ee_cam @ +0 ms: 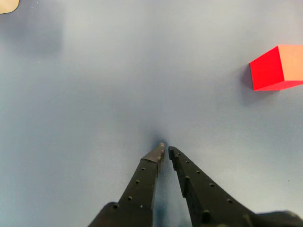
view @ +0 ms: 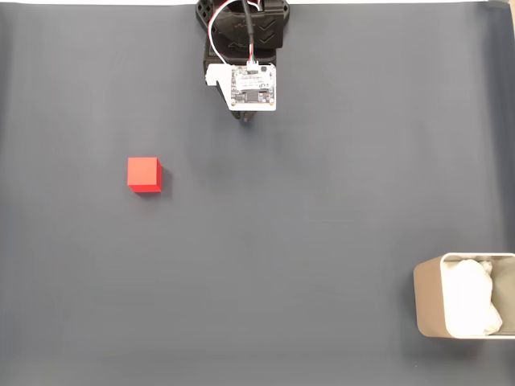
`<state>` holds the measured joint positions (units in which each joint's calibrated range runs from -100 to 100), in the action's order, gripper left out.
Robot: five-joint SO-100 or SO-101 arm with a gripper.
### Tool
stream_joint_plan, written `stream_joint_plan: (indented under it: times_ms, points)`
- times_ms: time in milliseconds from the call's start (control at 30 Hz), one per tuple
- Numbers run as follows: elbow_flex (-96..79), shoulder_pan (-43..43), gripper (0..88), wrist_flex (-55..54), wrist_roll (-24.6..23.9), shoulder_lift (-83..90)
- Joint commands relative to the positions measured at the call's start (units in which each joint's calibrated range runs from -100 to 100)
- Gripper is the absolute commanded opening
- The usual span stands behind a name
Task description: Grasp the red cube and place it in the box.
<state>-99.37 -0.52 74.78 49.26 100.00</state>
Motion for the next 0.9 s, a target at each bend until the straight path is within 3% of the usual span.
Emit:
stream_joint_plan:
  times_ms: [0, 867]
  points:
    - [-0.5, 0.0, 0.0, 1.1, 0.1, -0.2]
    - [-0.5, 0.0, 0.0, 1.0, 0.1, -0.5]
